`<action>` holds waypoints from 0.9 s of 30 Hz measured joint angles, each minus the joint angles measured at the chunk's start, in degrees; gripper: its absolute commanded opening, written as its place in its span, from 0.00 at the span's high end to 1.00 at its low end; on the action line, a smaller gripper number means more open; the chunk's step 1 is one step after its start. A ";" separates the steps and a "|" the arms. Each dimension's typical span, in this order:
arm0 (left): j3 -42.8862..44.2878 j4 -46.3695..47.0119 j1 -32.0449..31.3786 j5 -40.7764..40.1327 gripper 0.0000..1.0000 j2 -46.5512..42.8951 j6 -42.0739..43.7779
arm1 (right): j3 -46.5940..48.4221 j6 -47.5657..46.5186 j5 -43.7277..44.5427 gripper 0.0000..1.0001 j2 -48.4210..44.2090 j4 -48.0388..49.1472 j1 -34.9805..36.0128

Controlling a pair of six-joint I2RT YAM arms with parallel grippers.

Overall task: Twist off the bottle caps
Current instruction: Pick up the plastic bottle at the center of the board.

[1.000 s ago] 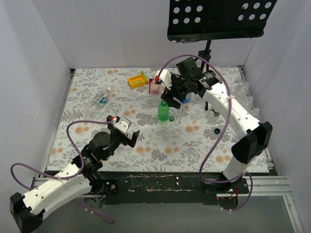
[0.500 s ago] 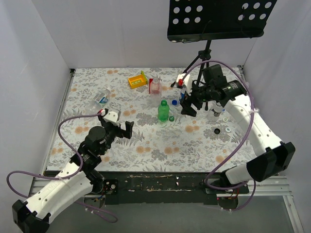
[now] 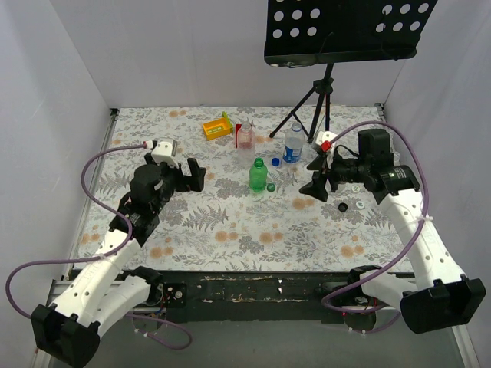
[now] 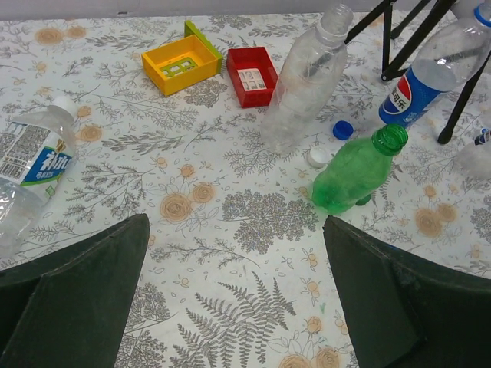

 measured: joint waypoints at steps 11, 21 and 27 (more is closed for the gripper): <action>7.78 -4.57 15.52 13.99 0.02 10.23 -6.36 | -16.81 3.74 -10.14 0.14 -9.09 11.80 -6.47; 12.37 -7.06 21.09 19.02 0.02 16.15 -8.61 | -25.90 4.98 -19.98 0.14 -10.08 19.45 -12.35; 13.31 -7.04 21.57 19.69 0.02 18.18 -10.10 | -27.58 4.70 -24.63 0.14 -10.67 21.51 -16.46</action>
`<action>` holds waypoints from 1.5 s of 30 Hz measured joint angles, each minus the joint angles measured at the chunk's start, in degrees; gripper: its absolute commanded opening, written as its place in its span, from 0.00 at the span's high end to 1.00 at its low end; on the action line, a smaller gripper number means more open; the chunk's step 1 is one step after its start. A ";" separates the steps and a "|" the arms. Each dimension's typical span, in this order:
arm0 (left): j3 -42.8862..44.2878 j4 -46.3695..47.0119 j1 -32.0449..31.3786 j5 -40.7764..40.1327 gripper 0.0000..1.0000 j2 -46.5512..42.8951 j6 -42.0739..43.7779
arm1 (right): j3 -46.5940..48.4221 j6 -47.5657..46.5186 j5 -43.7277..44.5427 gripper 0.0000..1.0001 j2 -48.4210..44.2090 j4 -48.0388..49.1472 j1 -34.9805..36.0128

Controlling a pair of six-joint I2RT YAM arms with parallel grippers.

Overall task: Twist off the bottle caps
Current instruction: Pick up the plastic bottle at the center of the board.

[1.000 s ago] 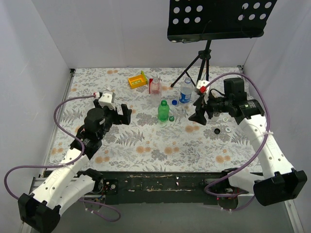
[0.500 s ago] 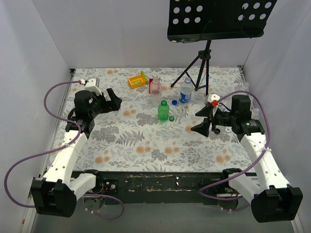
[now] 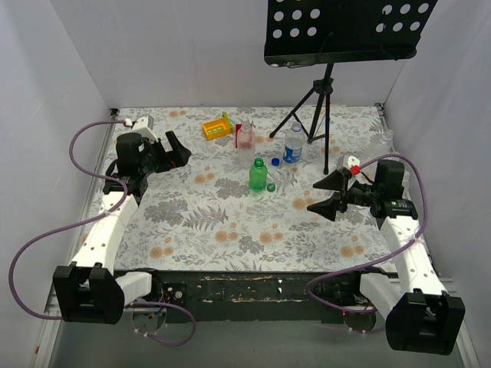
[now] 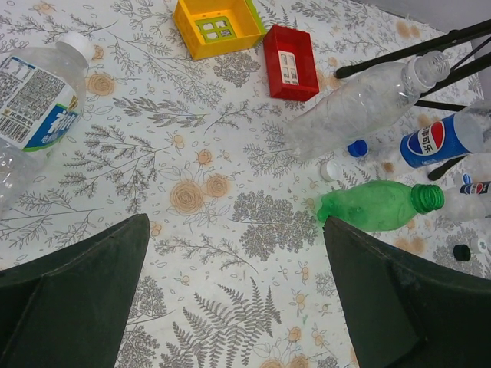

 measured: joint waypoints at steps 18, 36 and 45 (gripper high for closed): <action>2.51 -1.40 0.20 0.15 0.02 5.92 -1.31 | -0.37 -2.03 -0.98 0.14 -0.59 -0.57 -0.04; 8.52 -2.80 0.31 -8.46 0.02 13.97 5.49 | -0.39 -3.54 -0.79 0.14 -0.59 -1.22 -0.04; 15.87 -2.54 1.25 -15.67 0.02 26.99 15.34 | -0.39 -4.68 -0.50 0.14 -0.61 -2.03 -0.04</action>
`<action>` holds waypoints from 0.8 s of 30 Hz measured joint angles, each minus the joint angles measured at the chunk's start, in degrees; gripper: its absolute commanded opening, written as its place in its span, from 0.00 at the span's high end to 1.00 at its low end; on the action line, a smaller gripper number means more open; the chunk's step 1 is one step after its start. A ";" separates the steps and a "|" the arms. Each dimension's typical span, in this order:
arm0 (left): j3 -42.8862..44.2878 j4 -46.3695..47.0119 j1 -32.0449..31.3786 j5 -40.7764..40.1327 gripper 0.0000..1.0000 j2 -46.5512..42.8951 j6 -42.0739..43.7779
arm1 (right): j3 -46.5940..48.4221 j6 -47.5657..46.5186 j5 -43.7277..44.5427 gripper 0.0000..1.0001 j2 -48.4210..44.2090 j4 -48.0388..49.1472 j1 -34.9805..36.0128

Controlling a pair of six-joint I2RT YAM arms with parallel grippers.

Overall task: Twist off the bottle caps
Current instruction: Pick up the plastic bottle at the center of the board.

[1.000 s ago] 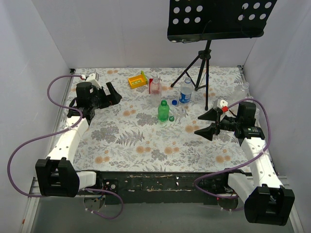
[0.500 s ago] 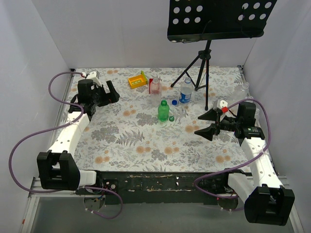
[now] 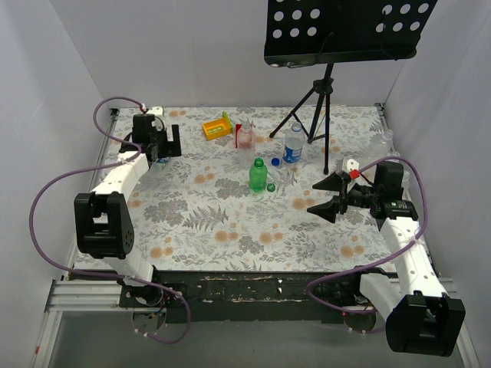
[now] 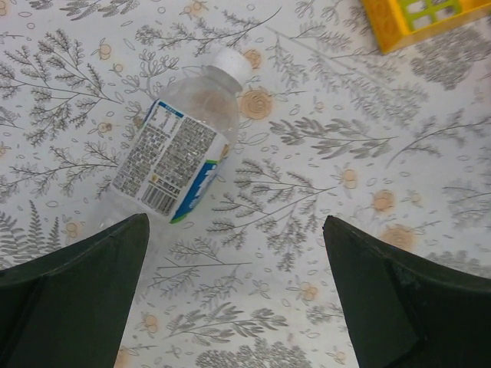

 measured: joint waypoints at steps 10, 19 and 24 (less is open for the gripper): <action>-0.37 6.73 2.58 -1.49 0.02 8.66 16.44 | 0.00 -0.17 0.22 0.14 1.18 -0.26 0.00; 3.02 6.43 9.05 5.77 0.07 17.18 18.47 | 0.00 -0.24 0.42 0.14 2.38 -0.31 0.00; 3.39 4.66 9.07 10.32 0.14 18.84 18.23 | 0.00 -0.28 0.44 0.14 2.40 -0.33 0.00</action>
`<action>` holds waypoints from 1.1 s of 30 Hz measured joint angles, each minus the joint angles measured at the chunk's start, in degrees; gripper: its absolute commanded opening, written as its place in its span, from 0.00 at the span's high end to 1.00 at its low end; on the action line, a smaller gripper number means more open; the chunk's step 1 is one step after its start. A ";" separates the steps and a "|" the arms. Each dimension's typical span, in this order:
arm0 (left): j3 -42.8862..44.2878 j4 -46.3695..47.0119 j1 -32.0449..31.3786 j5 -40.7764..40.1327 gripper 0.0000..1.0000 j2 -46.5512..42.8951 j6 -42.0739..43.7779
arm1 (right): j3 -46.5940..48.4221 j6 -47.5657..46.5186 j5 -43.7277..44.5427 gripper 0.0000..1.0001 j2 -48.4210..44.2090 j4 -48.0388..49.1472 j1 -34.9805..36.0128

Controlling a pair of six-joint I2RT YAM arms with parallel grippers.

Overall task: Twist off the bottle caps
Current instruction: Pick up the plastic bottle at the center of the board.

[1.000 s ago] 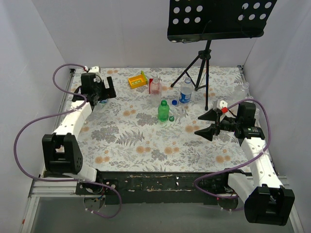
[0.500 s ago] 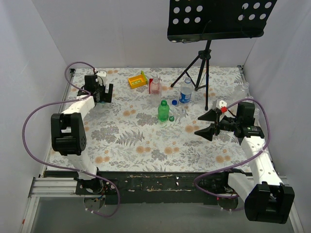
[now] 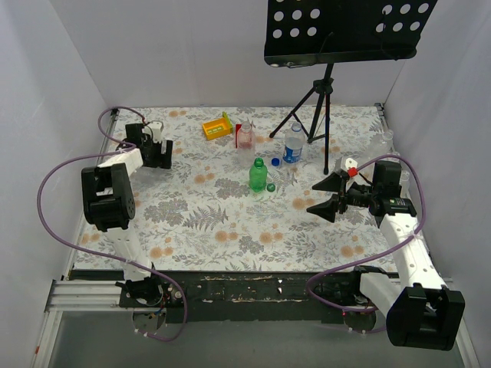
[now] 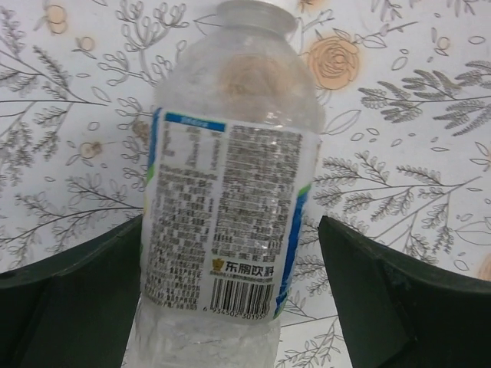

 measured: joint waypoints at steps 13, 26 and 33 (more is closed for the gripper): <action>1.97 -5.29 -0.11 2.29 0.74 0.57 -4.02 | 0.00 -0.07 0.00 0.14 -0.02 -0.02 0.00; -4.68 -6.93 -3.78 3.28 0.95 -11.96 -7.06 | -0.02 -0.24 0.00 0.14 -0.04 -0.02 0.00; -17.16 -4.13 -9.31 9.66 0.98 -35.06 -6.86 | -0.07 -1.01 -0.09 0.14 0.00 -0.22 0.00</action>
